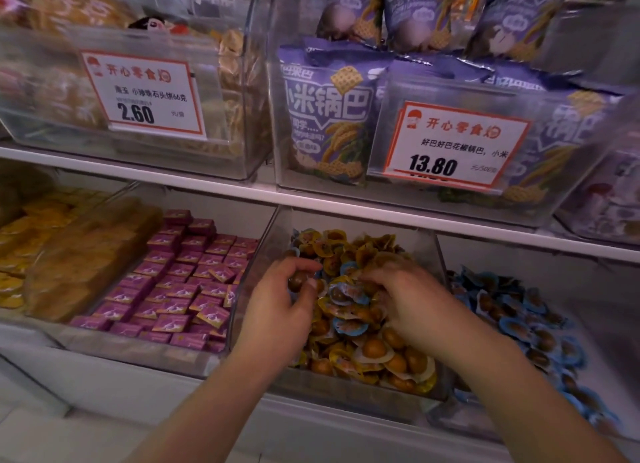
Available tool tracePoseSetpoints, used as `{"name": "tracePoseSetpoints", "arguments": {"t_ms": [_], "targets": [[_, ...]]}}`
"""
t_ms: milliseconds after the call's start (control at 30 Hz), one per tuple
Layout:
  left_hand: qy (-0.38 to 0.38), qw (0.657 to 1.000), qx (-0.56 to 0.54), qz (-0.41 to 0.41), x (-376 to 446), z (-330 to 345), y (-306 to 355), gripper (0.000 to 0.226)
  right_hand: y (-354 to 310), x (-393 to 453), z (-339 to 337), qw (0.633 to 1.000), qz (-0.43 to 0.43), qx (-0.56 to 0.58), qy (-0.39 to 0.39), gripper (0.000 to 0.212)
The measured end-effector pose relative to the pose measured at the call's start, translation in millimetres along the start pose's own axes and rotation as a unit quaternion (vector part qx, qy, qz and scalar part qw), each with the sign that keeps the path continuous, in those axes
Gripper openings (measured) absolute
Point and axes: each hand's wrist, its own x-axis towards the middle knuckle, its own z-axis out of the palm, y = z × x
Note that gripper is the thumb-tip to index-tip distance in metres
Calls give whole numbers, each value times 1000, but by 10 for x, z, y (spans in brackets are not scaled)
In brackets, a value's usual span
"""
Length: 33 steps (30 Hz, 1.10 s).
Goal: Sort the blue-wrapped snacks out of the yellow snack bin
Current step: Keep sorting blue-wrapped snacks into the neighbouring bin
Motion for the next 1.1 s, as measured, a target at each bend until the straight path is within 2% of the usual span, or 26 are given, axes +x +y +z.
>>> {"name": "tracePoseSetpoints", "arguments": {"t_ms": [200,300,367,433,467,567,667,800,900,1033,1100], "targets": [[-31,986,129,102,-42,62,18,20,-85,99,54,996,47,76,27,40],[-88,963,188,172,-89,63,16,7,-143,187,219,995,81,47,-16,43],[-159,945,232,164,-97,48,-3,32,-119,264,304,992,109,13,-56,52],[-194,933,275,129,-76,42,-37,59,-81,334,350,990,122,3,-67,57],[-195,932,281,119,-67,42,-51,60,-62,360,372,990,121,2,-74,59],[-164,947,249,118,-56,52,-69,30,-50,425,423,987,108,-23,-115,61],[-146,959,214,114,-43,-25,-90,17,-89,486,427,988,93,-22,-124,53],[-130,976,155,87,-27,-171,-111,11,-171,504,380,995,61,50,-66,34],[-97,988,96,66,-28,-216,-92,9,-223,476,340,991,59,121,-27,30],[-54,998,-8,15,20,-196,-43,6,-214,462,193,962,98,247,64,24],[-44,997,-65,-14,48,-196,-14,17,-202,440,109,940,139,298,94,22]]}}
